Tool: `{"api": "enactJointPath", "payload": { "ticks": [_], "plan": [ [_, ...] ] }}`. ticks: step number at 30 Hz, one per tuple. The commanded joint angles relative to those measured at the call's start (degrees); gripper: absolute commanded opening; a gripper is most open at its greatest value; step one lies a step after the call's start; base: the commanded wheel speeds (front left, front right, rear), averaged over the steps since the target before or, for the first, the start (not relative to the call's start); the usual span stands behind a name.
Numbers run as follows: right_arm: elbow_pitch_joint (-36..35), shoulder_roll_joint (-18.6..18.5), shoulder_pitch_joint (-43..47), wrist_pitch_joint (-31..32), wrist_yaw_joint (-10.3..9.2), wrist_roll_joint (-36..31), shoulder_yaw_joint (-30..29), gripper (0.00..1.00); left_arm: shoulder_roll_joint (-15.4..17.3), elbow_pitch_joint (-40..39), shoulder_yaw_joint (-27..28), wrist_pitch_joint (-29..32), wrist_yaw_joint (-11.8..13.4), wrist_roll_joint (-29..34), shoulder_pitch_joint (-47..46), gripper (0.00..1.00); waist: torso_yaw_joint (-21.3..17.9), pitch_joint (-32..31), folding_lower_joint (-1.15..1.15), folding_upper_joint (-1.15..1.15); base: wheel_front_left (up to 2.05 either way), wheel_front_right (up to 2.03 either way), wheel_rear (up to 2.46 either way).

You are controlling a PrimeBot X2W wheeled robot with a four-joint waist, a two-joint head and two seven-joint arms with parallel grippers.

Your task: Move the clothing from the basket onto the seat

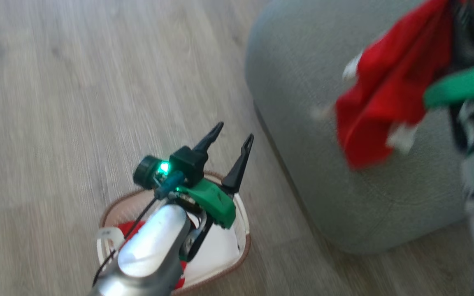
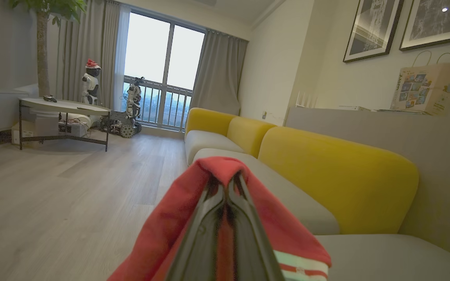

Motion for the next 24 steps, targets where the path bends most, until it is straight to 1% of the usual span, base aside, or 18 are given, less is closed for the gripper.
{"api": "enactJointPath", "payload": {
  "ticks": [1, 10, 14, 19, 24],
  "plan": [
    [-0.97, -0.99, -4.62, -0.38, -0.02, 0.29, 0.66, 0.0, 0.96, -2.33, 2.35, -0.29, 0.0, 0.55, -3.29, 1.0, 1.57, 3.47, 0.0, 0.0, 0.0, 0.0, 0.0],
    [10.93, -9.86, -26.33, -0.26, -0.02, -1.12, -3.95, 0.0, 3.04, -6.02, 2.87, -0.11, 0.81, 3.4, -8.65, 1.0, 6.03, 15.19, 0.0, 0.0, 0.0, 0.0, 0.0],
    [15.72, -12.83, -34.0, 0.19, -0.02, -2.12, -5.42, 0.0, 4.66, -8.73, 2.97, 0.88, 1.55, 4.94, -10.91, 1.0, 7.69, 20.55, 0.0, 0.0, 0.0, 0.0, 0.0],
    [21.23, -14.87, -40.3, 0.73, -0.02, -5.36, -8.64, 0.0, 5.87, -12.87, 3.22, 2.09, 2.24, 5.81, -12.72, 1.0, 9.96, 26.69, 0.0, 0.0, 0.0, 0.0, 0.0],
    [26.93, -13.95, -41.5, 0.3, -0.02, -8.44, -12.03, 0.0, 6.65, -15.48, 2.71, 3.08, 2.85, 6.72, -13.23, 1.0, 11.32, 30.84, 0.0, 0.0, 0.0, 0.0, 0.0]
  ]
}}
